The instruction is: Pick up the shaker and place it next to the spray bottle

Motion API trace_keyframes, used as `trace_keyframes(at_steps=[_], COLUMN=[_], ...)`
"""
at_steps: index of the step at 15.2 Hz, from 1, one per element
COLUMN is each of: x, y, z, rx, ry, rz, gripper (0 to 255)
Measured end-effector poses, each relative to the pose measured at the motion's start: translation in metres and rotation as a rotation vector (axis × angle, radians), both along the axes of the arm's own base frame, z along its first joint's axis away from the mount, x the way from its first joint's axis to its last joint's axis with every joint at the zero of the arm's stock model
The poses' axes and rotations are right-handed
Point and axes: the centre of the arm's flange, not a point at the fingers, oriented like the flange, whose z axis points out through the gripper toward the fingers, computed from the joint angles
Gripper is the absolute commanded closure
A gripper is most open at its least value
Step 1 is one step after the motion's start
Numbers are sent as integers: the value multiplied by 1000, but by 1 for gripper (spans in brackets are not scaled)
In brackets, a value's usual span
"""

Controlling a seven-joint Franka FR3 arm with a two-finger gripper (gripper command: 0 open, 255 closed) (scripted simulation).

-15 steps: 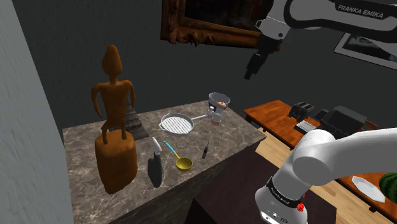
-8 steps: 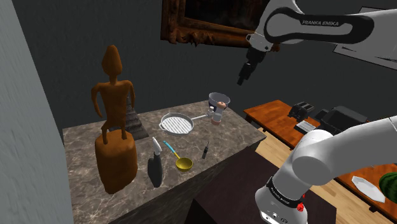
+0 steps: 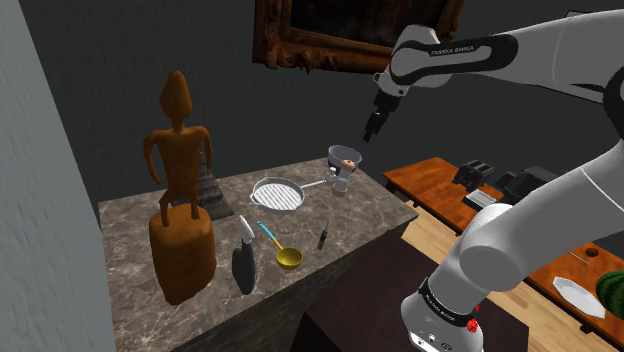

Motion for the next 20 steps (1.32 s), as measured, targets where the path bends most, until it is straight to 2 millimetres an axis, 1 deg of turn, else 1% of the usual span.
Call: trace_keyframes(at_steps=[2, 5, 6, 8, 11, 16, 18, 20], x=[14, 35, 44, 58, 72, 112, 122, 138], y=[-17, -41, -50, -64, -87, -122, -136, -150], z=[-22, -49, -56, -74, -103, -145, -164, -180], rx=[5, 13, 15, 20, 27, 39, 44, 49], ry=[4, 10, 12, 16, 22, 32, 37, 41], rz=[9, 22, 26, 36, 49, 72, 81, 90], gripper=[0, 0, 0, 0, 0, 0, 0, 0])
